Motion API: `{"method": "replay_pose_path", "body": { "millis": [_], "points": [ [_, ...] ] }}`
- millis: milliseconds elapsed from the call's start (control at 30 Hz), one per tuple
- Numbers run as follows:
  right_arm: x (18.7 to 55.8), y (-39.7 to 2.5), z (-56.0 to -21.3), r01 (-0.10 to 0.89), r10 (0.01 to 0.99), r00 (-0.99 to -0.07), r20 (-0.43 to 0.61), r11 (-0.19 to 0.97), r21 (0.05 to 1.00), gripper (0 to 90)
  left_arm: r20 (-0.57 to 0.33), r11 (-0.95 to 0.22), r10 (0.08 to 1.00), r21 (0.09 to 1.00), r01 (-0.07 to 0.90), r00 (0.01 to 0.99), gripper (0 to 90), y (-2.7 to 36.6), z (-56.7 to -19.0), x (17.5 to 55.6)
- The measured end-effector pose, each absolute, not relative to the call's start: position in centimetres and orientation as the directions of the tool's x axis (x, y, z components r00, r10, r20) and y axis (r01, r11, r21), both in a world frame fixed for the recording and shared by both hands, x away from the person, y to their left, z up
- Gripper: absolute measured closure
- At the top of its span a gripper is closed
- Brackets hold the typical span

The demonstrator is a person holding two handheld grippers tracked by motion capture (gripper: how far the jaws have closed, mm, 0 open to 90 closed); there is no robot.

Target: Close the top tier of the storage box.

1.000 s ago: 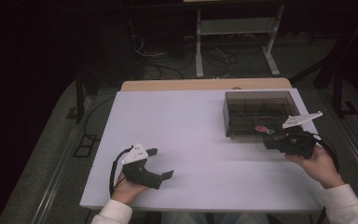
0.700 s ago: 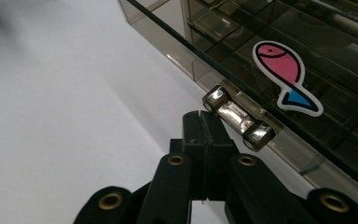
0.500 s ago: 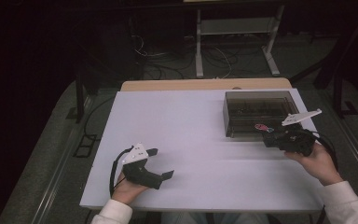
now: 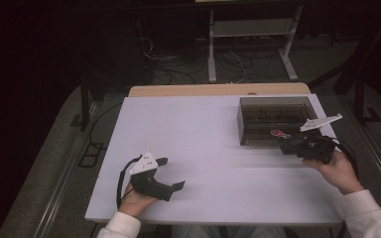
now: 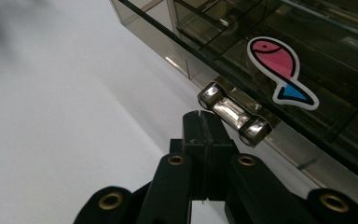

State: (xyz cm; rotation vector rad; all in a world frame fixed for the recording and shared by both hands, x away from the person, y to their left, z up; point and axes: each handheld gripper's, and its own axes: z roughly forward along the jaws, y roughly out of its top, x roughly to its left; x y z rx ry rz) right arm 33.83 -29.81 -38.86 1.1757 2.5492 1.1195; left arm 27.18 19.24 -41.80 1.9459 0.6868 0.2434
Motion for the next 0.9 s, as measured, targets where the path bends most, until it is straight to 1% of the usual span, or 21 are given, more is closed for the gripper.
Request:
{"method": "replay_pose_path", "body": {
  "millis": [433,900],
  "points": [
    [34.7,-30.0,-38.4,0.614,0.706,-0.683,0.186,0.418,0.669,89.2,-0.125,-0.324,0.562,0.876,0.357,0.818,0.0,19.3,-41.8,27.2],
    [35.4,-30.3,-38.7,0.627,0.719,-0.666,0.197,0.397,0.670,89.2,-0.125,-0.324,0.562,0.876,0.357,0.818,0.0,19.3,-41.8,27.2]
  ]
}}
